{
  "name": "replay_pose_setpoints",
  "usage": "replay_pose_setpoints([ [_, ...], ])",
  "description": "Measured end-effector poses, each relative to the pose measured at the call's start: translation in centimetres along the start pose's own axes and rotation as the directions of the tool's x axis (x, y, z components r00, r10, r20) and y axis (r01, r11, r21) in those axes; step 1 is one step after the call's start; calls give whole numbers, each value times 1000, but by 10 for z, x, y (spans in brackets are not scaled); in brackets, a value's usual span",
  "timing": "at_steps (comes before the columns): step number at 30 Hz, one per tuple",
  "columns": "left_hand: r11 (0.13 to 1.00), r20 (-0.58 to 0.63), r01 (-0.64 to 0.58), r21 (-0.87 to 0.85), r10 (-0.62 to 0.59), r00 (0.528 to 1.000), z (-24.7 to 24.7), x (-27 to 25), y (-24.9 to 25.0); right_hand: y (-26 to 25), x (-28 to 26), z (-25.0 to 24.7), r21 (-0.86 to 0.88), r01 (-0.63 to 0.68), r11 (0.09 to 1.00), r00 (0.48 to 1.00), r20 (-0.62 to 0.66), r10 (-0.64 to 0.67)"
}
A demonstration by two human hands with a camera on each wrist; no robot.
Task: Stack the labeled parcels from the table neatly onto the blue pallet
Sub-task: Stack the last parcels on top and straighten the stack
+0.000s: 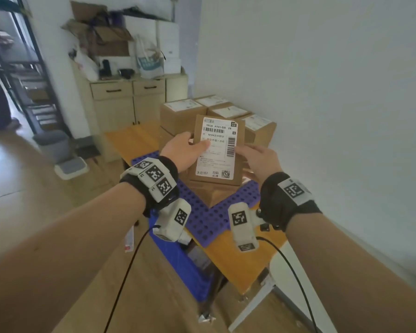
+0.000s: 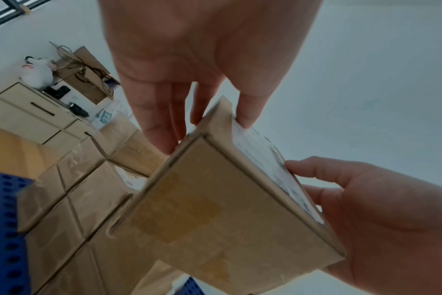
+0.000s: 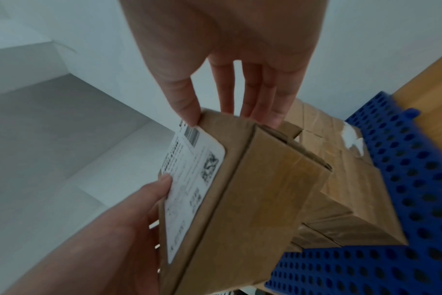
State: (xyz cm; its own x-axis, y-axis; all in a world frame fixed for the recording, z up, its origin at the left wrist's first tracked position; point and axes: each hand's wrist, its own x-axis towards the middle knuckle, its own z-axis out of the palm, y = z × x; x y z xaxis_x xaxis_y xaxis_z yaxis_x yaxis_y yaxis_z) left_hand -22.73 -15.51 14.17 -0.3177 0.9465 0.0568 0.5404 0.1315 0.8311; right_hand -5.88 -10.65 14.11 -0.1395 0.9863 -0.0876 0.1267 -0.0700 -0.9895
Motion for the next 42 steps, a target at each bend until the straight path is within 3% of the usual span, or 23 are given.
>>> replay_pose_setpoints([
  [9,982,51,-94,165,86,995,-32,136,14,-42,113,45,8,32,999,991,-132,-31],
  [18,966,137,-195,172,172,976,-47,232,2,-56,173,81,-49,-10,999,954,-301,-5],
  [23,945,305,-301,124,253,918,-62,283,-10,-58,191,113,-33,-30,999,882,-471,11],
  [27,936,470,-345,69,275,839,-72,312,-20,-62,194,136,-46,-84,995,806,-590,41],
  [33,901,596,-430,53,317,738,-77,328,-30,-56,185,161,-18,-161,987,714,-692,104],
  [37,903,614,-429,6,335,715,-78,329,-41,-48,182,172,-5,-207,978,685,-715,141],
  [42,888,626,-457,45,332,705,-72,330,-57,-31,185,181,-3,-253,967,688,-703,178],
])
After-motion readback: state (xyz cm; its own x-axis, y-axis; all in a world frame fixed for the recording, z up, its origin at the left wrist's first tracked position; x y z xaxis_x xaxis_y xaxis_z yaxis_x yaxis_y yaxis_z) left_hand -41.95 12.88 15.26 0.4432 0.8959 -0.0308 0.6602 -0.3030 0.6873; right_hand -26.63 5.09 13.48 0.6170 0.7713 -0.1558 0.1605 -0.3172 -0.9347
